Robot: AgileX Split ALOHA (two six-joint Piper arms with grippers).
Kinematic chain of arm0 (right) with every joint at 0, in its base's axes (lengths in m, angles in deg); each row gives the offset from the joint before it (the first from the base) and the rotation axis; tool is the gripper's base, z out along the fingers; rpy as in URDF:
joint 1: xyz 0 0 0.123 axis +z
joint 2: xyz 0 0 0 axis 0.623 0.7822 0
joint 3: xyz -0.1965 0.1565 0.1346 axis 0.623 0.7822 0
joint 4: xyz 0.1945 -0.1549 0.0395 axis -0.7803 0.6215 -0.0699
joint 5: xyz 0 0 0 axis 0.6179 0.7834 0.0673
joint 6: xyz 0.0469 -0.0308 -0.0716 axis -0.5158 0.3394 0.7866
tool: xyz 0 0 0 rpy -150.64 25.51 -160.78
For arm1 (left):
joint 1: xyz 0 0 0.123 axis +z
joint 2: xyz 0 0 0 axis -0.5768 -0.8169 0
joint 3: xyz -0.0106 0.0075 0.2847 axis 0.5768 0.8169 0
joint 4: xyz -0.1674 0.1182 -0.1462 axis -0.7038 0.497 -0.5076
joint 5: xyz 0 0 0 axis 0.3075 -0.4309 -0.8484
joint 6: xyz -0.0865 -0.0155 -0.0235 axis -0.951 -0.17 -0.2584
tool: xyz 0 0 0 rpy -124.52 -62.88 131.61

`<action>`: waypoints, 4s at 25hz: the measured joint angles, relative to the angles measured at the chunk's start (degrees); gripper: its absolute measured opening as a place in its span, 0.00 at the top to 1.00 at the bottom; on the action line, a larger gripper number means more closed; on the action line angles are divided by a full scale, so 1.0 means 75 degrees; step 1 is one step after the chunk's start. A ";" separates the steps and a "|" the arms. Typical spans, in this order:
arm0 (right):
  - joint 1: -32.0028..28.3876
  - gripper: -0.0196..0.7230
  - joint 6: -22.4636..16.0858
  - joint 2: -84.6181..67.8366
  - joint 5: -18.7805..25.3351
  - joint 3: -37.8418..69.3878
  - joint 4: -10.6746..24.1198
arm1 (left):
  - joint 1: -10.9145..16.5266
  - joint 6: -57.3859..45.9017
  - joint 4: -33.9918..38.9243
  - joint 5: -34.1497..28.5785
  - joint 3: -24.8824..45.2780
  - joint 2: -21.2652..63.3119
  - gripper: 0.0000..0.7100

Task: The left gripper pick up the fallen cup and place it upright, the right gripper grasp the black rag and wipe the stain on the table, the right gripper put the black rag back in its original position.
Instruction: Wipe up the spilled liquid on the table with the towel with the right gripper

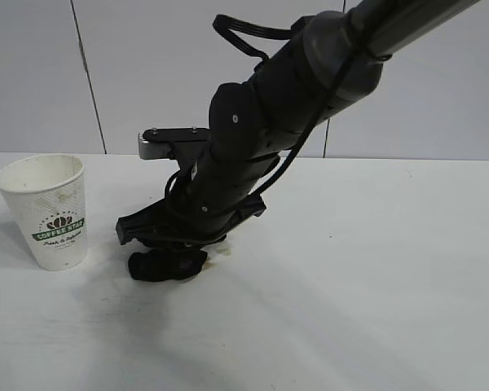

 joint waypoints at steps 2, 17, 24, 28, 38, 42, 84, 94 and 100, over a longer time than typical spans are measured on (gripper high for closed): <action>-0.0061 0.83 0.0000 0.0003 -0.0025 0.0000 0.0056 | 0.0000 0.0000 0.0000 0.0000 0.0000 0.0000 0.02; -0.1747 0.83 0.0411 0.0063 0.4996 -0.1841 -0.0225 | 0.0000 0.0000 0.0000 0.0000 0.0000 0.0000 0.02; -0.0975 0.83 0.1629 0.0160 0.4683 -0.1952 -0.1961 | 0.0000 0.0000 0.0000 0.0000 0.0000 0.0000 0.02; -0.0527 0.83 0.1685 0.0376 0.4040 -0.1952 -0.1847 | 0.0000 0.0000 0.0000 0.0000 0.0000 0.0000 0.02; -0.0582 0.83 0.0950 0.0527 0.4324 -0.2167 0.0396 | 0.0000 0.0000 0.0000 0.0000 0.0000 0.0000 0.02; -0.0767 0.83 -0.0012 0.0527 0.4390 -0.2443 0.1521 | 0.0000 0.0000 0.0000 0.0000 0.0000 0.0000 0.02; -0.2061 0.83 0.0619 0.1200 0.7254 -0.4032 -0.1141 | 0.0000 -0.0005 0.0000 0.0000 0.0000 0.0000 0.02; -0.1982 0.83 0.0119 0.1200 0.7262 -0.4032 -0.0280 | 0.0000 -0.0005 0.0000 0.0000 0.0000 0.0000 0.02; -0.1982 0.59 0.0175 0.1200 0.7282 -0.4032 -0.0442 | 0.0000 -0.0005 0.0000 0.0000 0.0000 0.0000 0.02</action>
